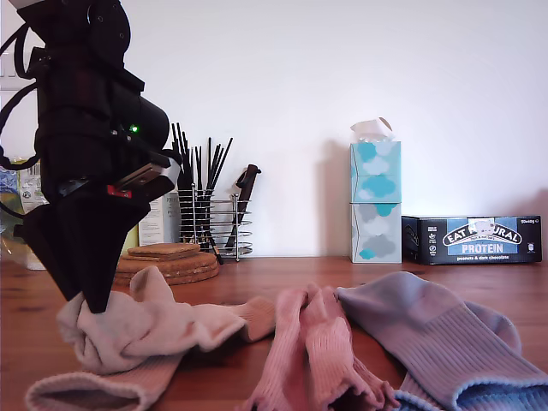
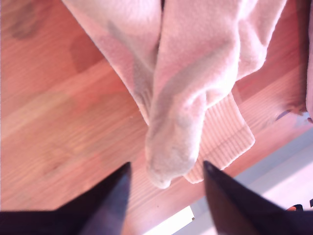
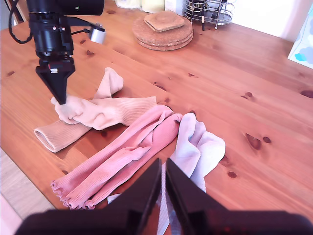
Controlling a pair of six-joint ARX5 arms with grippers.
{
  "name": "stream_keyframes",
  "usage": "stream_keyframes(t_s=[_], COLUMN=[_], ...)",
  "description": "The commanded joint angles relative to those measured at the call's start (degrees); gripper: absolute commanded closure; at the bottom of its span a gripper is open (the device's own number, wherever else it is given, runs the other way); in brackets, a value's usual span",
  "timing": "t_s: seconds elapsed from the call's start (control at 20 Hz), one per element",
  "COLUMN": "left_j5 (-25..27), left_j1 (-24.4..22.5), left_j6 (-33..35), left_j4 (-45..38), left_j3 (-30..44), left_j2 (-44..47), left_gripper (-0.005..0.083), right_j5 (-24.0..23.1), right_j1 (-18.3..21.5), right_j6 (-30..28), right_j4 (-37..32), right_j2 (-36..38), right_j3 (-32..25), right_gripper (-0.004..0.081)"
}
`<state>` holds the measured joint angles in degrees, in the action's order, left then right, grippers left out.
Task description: Pair up the socks based on colour and pattern, by placing each sock on top of its pair
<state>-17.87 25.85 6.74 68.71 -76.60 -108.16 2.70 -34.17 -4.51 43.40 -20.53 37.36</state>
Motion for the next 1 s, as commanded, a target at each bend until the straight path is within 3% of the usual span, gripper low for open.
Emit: stream_keyframes(t_s=[0.0, 0.3, 0.45, 0.65, 0.85, 0.95], left_j5=[-1.53, -2.49, -3.65, -8.44, -17.25, -21.94], left_j1=[0.2, 0.22, 0.2, 0.2, 0.2, 0.15], left_j6=[1.33, 2.12, 1.62, 0.83, -1.97, -3.96], left_j4=[2.64, 8.02, 8.35, 8.96, 8.81, 8.66], left_j3=[-0.07, -4.15, -4.48, -4.5, -4.57, -4.57], left_j2=[-0.46, 7.5, 14.12, 20.68, 23.19, 23.17], left_gripper=[0.0794, 0.0794, 0.0794, 0.0794, 0.0794, 0.0794], right_j5=[0.33, 0.39, 4.81, 10.49, 13.16, 13.2], right_j1=[0.17, 0.15, -0.04, -1.62, -6.88, -11.02], right_j6=[-0.02, -0.07, -3.65, -9.46, -21.31, -27.56], right_j4=[-0.35, -0.31, -1.79, -10.56, -25.0, -32.22], right_j2=[-0.2, -0.2, -0.31, -5.73, -16.24, -22.49], right_j3=[-0.9, -0.9, -0.9, -0.9, -0.9, -0.9], right_gripper=[0.0783, 0.0783, 0.0783, 0.0767, 0.0586, 0.0558])
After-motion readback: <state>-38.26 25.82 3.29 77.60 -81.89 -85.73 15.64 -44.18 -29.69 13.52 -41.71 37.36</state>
